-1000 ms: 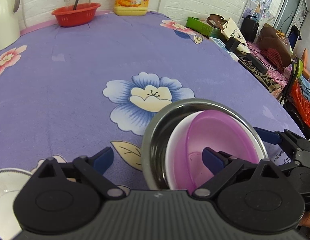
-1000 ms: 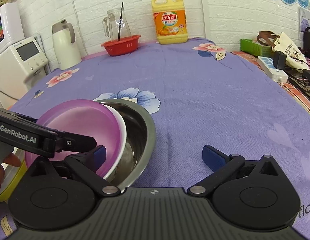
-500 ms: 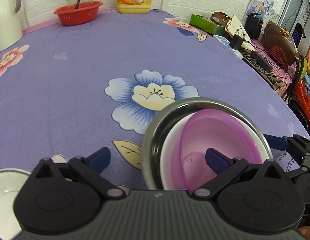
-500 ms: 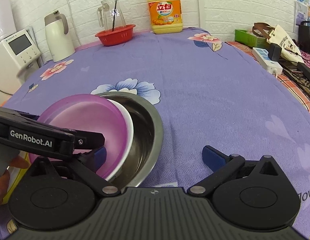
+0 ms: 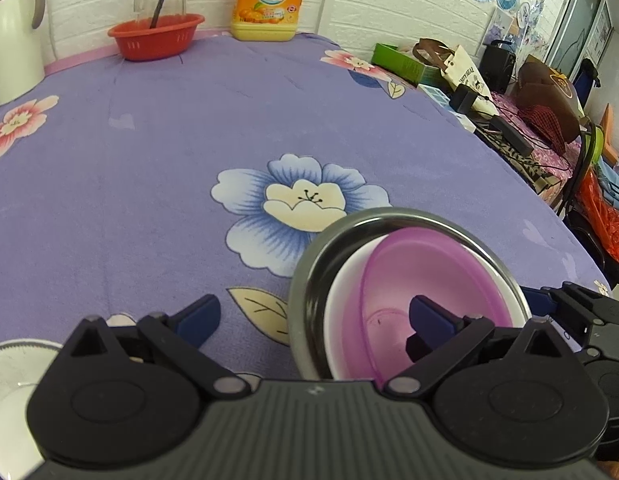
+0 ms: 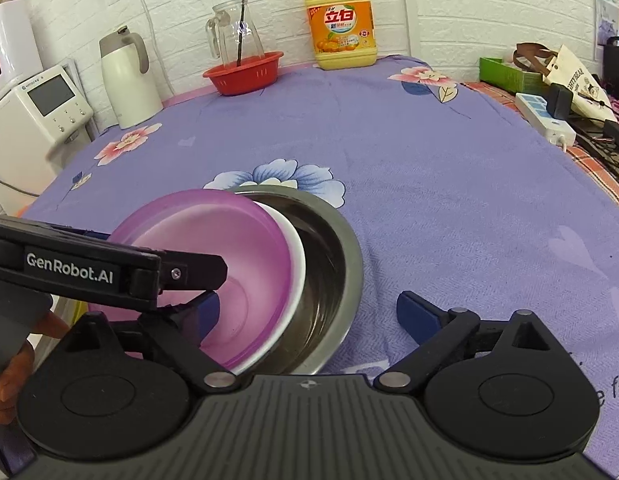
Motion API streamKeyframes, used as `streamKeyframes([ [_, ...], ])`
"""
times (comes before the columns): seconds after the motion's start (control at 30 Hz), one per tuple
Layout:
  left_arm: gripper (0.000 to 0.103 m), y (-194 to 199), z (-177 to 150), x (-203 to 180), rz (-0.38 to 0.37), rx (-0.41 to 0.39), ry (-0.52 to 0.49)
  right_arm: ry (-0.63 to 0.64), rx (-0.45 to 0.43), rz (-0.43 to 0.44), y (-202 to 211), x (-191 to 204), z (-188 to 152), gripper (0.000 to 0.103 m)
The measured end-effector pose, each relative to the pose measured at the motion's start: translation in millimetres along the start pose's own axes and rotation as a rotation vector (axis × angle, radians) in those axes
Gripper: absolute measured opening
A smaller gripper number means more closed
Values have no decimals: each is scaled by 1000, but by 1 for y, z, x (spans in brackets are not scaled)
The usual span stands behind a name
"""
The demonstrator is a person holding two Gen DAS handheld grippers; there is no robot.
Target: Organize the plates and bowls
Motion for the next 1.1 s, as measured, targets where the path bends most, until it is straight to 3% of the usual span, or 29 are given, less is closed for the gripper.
streamKeyframes([
  [0.33, 100, -5, -3, -6, -27, 27, 10, 28, -47, 25, 0, -2, -5, 103],
  [0.73, 100, 3, -1, -5, -56, 8, 15, 26, -35, 28, 6, 2, 0, 103],
  [0.9, 91, -2, -4, -6, -101, 23, 36, 21, -20, 61, 4, 5, -2, 103],
  [1.03, 75, -1, -4, -11, -132, 14, 34, 18, -26, 87, 7, 9, -3, 103],
  [1.1, 72, -1, -5, -14, -132, 8, 37, 4, -30, 106, 7, 10, -4, 103],
])
Point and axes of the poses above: each gripper's, at about its wrist camera, not at the fingertips, and y roughly against the way its jaws point, x to its left, z to its top, the point moved 6 cm from there along -y, roughly the way its jaws point, and after that the axes turned 1 degree about -y, right-handed, at the moved point
